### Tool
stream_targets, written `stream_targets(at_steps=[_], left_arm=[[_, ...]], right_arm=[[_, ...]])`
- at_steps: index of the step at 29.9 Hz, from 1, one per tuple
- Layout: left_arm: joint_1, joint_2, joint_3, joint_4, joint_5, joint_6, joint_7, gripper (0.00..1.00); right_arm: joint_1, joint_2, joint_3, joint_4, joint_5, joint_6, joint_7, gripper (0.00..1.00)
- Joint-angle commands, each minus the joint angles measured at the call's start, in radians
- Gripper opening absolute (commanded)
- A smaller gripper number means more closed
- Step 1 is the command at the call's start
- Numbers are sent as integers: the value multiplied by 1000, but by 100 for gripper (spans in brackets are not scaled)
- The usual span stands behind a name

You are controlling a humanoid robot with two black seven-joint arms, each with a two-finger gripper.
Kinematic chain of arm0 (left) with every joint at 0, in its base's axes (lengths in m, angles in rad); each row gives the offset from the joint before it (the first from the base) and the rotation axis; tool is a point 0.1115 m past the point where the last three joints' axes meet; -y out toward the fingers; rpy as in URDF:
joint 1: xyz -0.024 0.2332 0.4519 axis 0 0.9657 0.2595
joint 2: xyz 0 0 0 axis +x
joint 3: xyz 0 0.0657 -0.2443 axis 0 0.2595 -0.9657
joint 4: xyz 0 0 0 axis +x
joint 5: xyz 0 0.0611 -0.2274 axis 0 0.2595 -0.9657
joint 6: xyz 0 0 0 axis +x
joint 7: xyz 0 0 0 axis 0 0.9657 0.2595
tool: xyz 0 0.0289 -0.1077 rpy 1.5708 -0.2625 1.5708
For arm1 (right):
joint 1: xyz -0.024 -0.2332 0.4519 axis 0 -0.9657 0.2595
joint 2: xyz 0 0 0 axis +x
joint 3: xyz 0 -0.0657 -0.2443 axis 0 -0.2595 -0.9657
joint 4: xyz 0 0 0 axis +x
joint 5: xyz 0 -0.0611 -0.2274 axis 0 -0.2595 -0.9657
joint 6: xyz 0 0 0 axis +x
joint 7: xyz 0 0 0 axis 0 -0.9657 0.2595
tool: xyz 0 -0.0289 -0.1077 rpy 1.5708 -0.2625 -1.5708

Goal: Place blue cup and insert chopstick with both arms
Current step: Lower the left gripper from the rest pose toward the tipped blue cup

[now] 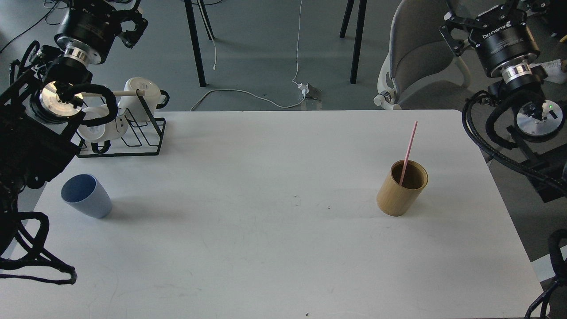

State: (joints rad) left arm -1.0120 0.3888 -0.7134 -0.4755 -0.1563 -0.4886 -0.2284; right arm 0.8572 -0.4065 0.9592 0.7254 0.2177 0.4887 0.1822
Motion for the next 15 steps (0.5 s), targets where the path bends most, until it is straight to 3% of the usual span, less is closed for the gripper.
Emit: stream_targets(at_steps=[1,9,15], left_arm=[[-3,1,2,-2,1,0,1,100],[-8,30,0,-29,1,0,14,100],[108,221,18,-389,20,0,12,100]], right_arm=[[-1,0,1,17,0,0,0,100],[-10,0,-2,40,0,0,0,100],[-10,-1,-5,26,-3,0,0,100]])
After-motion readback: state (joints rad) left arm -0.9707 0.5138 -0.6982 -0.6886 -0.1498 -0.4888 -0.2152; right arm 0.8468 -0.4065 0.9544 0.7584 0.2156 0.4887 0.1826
